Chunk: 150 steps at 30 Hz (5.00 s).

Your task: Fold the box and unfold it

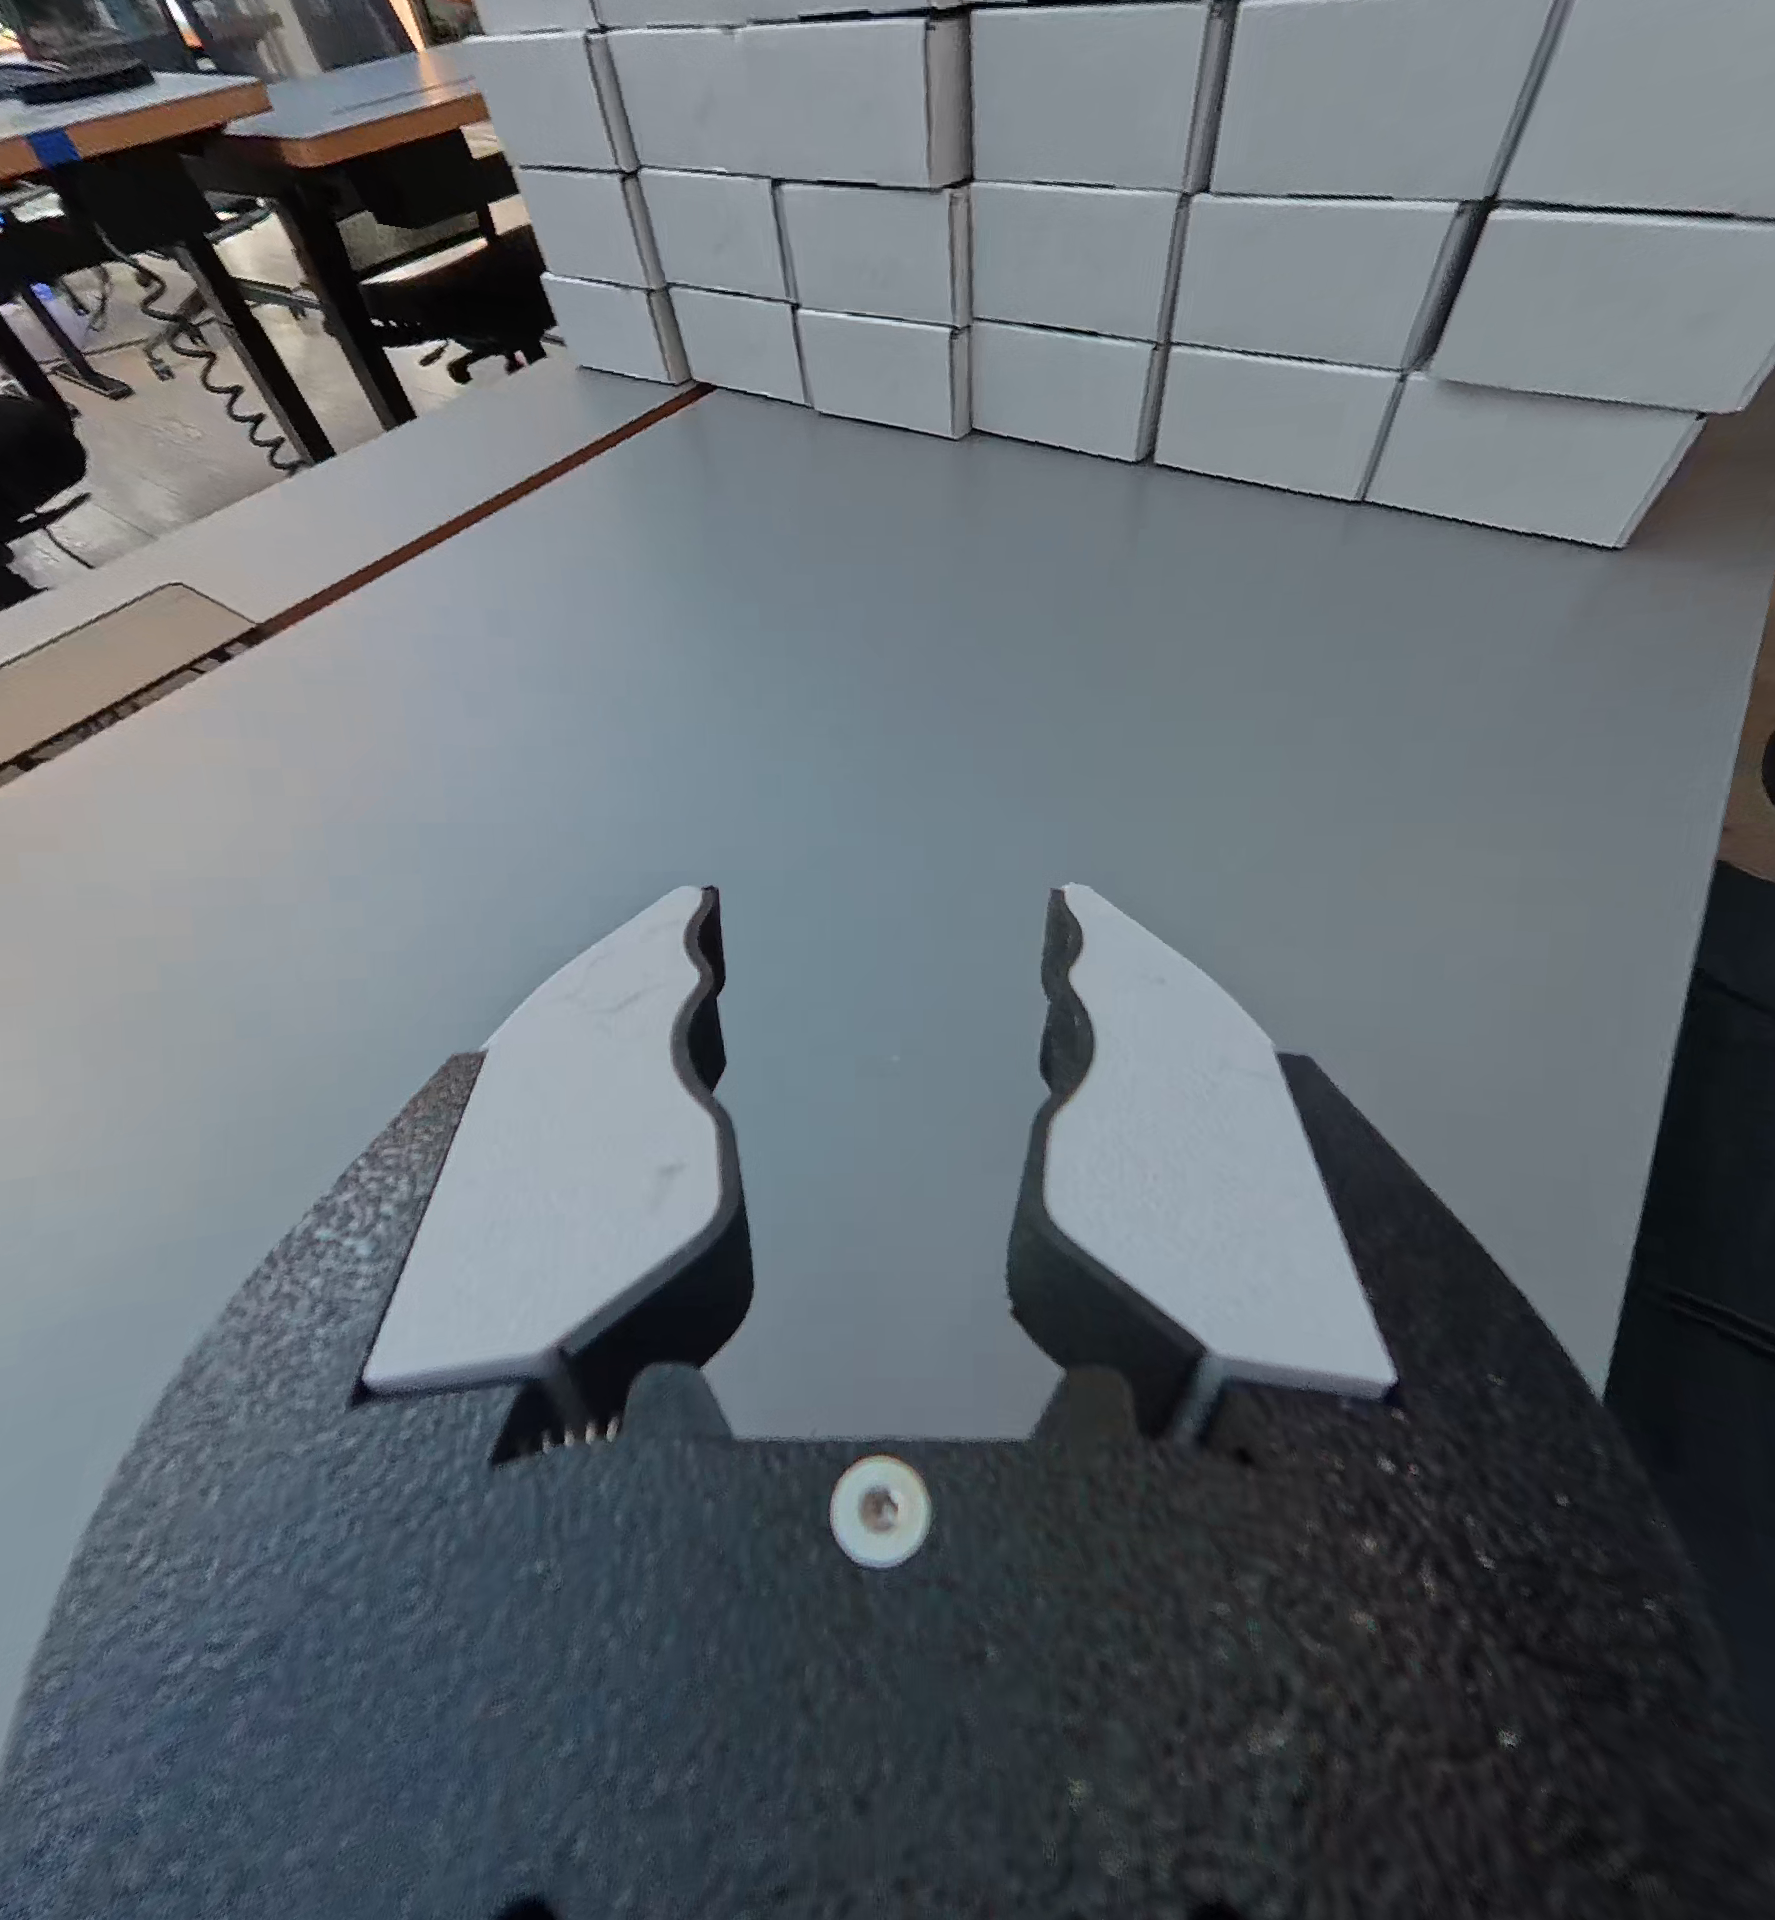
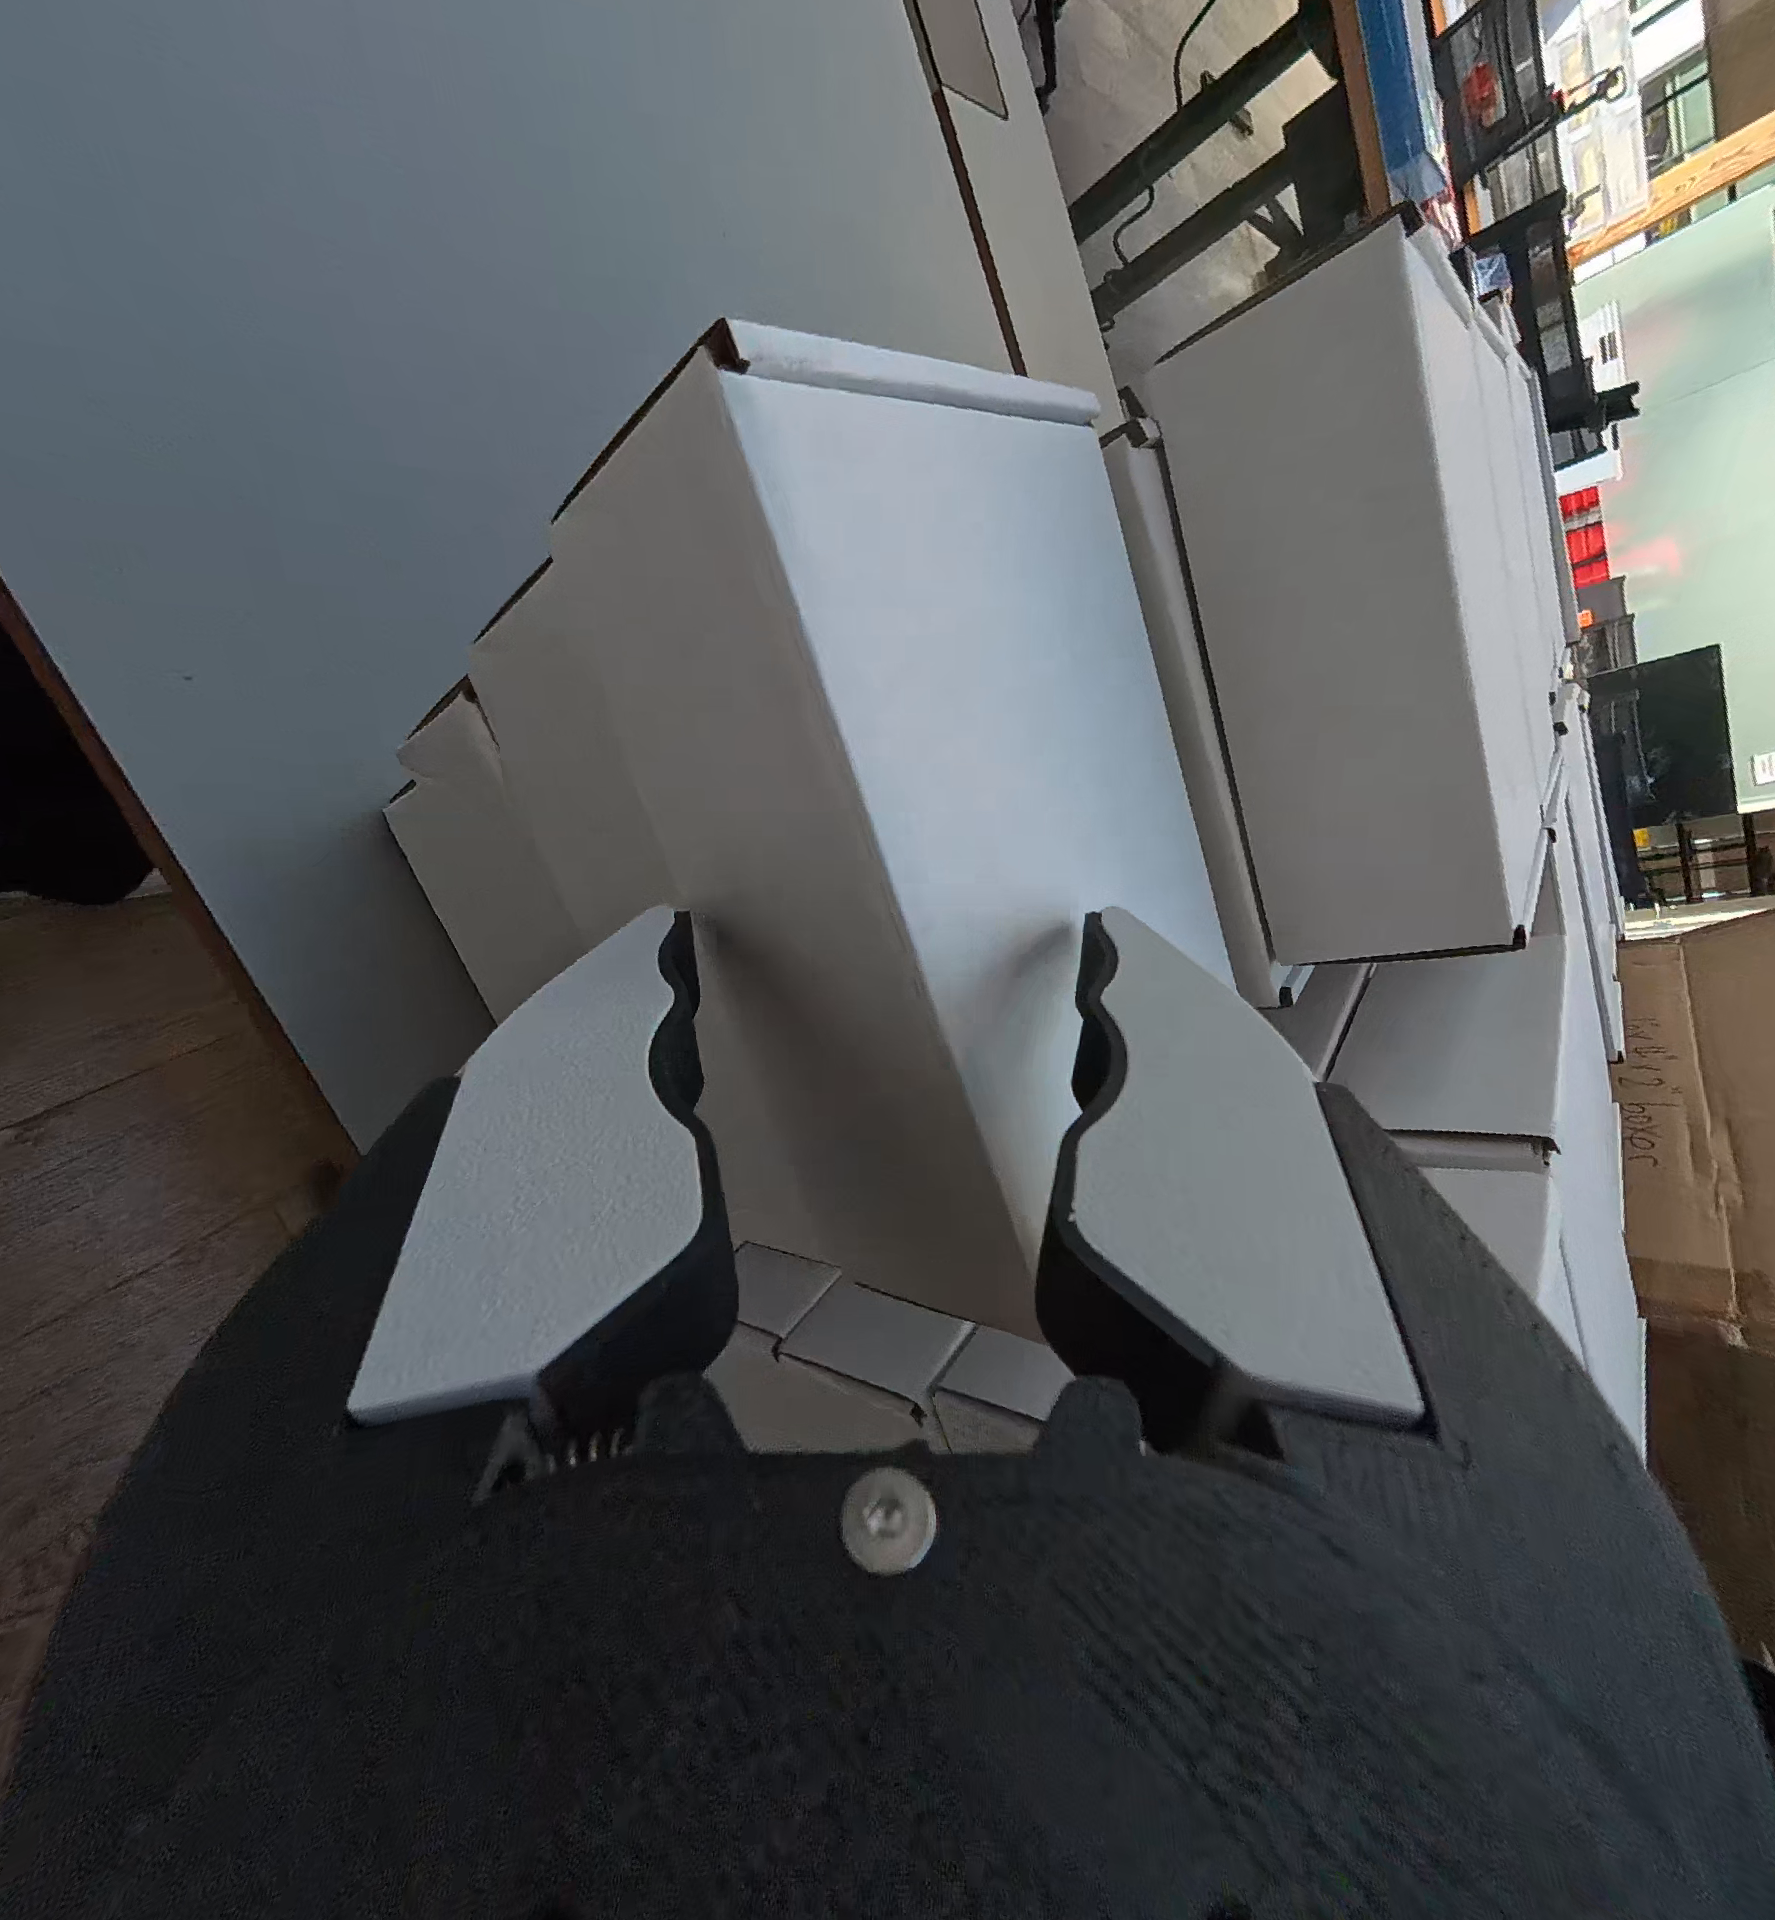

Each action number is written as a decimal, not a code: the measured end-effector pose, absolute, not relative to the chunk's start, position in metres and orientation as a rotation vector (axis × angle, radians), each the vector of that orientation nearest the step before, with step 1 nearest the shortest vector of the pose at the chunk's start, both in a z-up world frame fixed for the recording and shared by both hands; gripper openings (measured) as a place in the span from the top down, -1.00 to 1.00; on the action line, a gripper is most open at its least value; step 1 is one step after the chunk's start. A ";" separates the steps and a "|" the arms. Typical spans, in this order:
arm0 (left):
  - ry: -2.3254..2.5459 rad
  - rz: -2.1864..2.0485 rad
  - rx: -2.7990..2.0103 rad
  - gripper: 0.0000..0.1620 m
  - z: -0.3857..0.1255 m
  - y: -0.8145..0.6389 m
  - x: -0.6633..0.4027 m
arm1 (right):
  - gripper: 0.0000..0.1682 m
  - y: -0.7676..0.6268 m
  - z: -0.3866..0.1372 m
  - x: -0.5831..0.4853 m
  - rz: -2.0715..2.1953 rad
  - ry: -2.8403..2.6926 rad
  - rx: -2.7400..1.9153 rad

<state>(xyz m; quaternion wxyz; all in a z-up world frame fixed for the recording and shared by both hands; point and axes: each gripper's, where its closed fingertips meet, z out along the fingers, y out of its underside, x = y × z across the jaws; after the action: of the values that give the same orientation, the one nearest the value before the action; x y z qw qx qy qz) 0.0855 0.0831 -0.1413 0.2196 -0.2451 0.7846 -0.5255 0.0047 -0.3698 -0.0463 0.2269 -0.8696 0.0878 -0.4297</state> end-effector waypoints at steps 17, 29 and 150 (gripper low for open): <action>1.974 -0.807 -1.002 0.02 -0.115 0.411 0.299 | 0.30 -0.184 0.000 -0.067 -0.702 0.450 -1.822; 1.295 -1.475 -1.144 -0.27 -0.073 0.408 0.337 | -0.01 0.191 -0.003 0.281 0.057 0.090 -1.561; 2.470 -0.267 -0.677 -0.34 -0.176 0.442 0.385 | -0.39 0.159 -0.145 0.321 -0.498 0.335 -2.139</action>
<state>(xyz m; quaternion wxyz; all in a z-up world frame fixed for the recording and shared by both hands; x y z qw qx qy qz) 0.3854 0.4425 -0.1764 0.2795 -0.2525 0.9210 -0.0997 0.3205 0.1592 -0.1451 0.4437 -0.8629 0.1352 -0.2007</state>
